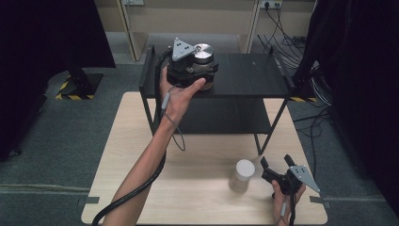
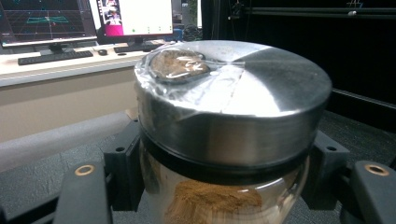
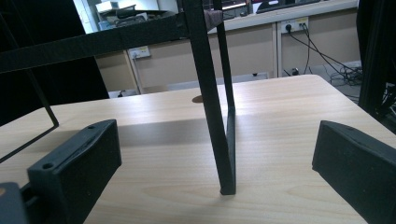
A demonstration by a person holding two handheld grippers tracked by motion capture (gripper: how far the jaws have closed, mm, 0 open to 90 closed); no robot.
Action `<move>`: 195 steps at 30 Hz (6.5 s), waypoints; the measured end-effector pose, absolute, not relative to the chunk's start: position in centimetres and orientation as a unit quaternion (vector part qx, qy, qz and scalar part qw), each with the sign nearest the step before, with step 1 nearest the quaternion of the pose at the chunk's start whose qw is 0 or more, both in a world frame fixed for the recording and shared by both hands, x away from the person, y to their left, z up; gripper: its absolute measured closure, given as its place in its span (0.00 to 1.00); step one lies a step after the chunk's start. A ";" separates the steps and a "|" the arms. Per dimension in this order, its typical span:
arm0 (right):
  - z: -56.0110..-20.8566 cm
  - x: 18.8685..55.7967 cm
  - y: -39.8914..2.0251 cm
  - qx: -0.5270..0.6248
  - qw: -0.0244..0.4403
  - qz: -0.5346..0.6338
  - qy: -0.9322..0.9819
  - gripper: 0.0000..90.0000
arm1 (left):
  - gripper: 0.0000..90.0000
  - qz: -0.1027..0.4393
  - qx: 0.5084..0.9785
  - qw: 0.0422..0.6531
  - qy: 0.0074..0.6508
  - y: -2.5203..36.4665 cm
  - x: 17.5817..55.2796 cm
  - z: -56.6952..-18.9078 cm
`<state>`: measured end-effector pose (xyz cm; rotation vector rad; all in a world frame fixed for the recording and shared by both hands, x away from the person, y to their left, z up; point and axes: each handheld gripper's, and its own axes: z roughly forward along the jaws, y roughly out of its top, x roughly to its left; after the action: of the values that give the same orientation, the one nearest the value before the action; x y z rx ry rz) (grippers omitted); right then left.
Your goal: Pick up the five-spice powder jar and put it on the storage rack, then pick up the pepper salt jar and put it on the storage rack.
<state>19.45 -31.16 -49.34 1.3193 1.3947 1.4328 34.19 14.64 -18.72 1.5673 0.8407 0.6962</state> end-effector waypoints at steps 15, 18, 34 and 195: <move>-49.3 19.5 -31.2 0.513 0.364 0.558 0.542 0.02 | 0.11 0.312 0.644 0.590 0.372 14.1 33.3 -19.2; -49.3 19.4 -31.2 0.514 0.363 0.557 0.542 0.02 | 0.03 0.313 0.639 0.594 0.375 14.2 32.8 -19.2; -49.3 19.4 -31.1 0.515 0.363 0.557 0.540 0.02 | 0.01 0.297 0.639 0.612 0.359 15.2 30.5 -20.0; -49.3 19.3 -31.3 0.509 0.359 0.565 0.541 0.00 | 0.01 0.293 0.657 0.589 0.367 19.1 22.2 -51.4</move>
<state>19.31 -31.26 -49.28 1.3130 1.3961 1.4569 22.17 19.14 -51.45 1.5305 0.8551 0.6826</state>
